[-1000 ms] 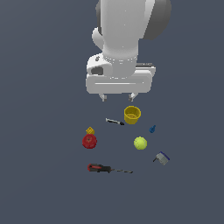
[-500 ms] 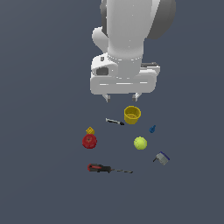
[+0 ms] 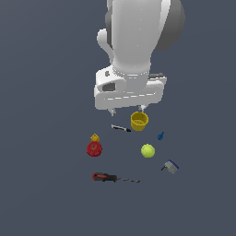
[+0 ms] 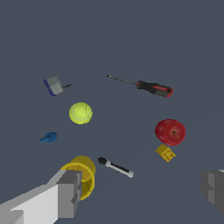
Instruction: Pick up a designated object from a clutter of objects.
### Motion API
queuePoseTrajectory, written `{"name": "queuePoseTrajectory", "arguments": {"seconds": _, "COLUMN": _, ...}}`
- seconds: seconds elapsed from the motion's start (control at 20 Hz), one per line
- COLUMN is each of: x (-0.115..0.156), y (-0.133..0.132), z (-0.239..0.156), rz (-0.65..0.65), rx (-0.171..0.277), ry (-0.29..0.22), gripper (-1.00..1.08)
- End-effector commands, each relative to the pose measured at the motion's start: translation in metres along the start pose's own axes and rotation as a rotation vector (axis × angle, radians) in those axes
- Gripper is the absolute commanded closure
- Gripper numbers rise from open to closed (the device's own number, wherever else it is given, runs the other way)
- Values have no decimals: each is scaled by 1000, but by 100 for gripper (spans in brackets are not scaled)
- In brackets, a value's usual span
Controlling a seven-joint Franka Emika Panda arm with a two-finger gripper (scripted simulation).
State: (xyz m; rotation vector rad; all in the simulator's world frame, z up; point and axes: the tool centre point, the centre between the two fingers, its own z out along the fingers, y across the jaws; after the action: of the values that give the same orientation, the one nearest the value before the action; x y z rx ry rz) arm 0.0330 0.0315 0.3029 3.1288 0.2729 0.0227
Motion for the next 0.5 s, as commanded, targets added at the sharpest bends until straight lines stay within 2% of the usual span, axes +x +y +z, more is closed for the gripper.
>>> {"name": "queuePoseTrajectory", "arguments": {"seconds": 0.0, "x": 7, "y": 2, "z": 6, "rz": -50, "rx": -3, "ry": -2, "gripper": -92}}
{"name": "queuePoseTrajectory", "arguments": {"seconds": 0.45, "x": 39, "y": 14, "z": 38, "rz": -278, "rx": -11, "ry": -8, "gripper": -92}}
